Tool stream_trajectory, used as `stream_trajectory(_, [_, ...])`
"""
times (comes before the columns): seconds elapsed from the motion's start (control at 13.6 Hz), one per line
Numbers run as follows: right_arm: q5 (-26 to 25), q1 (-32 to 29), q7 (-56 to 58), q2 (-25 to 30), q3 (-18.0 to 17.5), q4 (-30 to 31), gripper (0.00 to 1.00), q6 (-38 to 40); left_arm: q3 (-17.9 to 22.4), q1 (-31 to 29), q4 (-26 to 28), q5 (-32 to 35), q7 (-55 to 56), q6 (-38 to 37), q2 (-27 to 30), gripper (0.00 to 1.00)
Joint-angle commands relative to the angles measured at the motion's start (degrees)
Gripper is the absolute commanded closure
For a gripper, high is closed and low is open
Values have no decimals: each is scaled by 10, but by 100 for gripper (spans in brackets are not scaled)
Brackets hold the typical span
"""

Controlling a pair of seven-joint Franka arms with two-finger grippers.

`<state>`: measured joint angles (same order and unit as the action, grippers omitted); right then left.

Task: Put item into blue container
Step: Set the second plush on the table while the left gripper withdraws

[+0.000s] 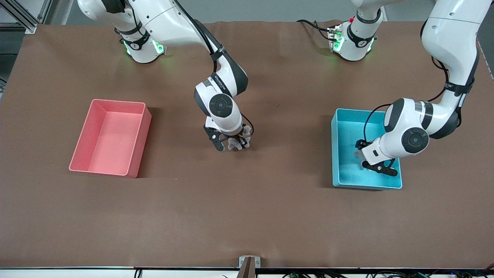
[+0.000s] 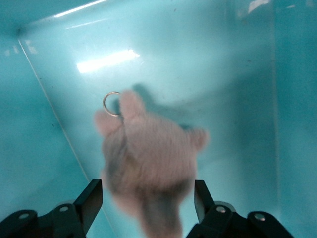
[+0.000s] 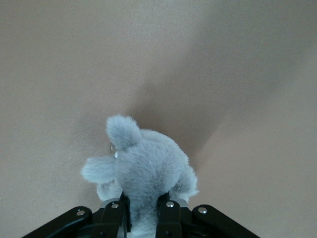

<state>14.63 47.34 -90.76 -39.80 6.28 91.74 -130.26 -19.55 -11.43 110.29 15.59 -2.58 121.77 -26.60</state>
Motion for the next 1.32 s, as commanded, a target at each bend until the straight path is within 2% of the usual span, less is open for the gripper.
stream_trajectory(0.0, [-1, 0, -7, -7, 6, -14, 0, 2, -28, 1, -35, 1, 11, -77, 30, 0])
stream_trajectory(0.15, [0, -18, 1, -3, 8, -38, 0, 26, -50, -1, -85, 0, 20, -153, 34, 0])
stream_trajectory(0.37, [2, -50, 64, 1, 8, -110, 0, 162, -89, -1, -157, -4, 47, -236, 36, 0])
stream_trajectory(0.51, [0, -76, 123, 9, 8, -124, 0, 223, -108, 3, -187, -36, 91, -256, 34, 0])
stream_trajectory(0.81, [-2, -164, 287, 71, 10, -119, 0, 347, -158, 26, -211, -70, 200, -236, 13, 0])
stream_trajectory(1.03, [-3, -243, 443, 110, 10, -116, 0, 390, -159, 112, -257, -72, 328, -204, -32, 0])
stream_trajectory(1.25, [-26, -311, 585, 139, 11, -112, 0, 414, -159, 180, -274, -71, 451, -110, -73, 0])
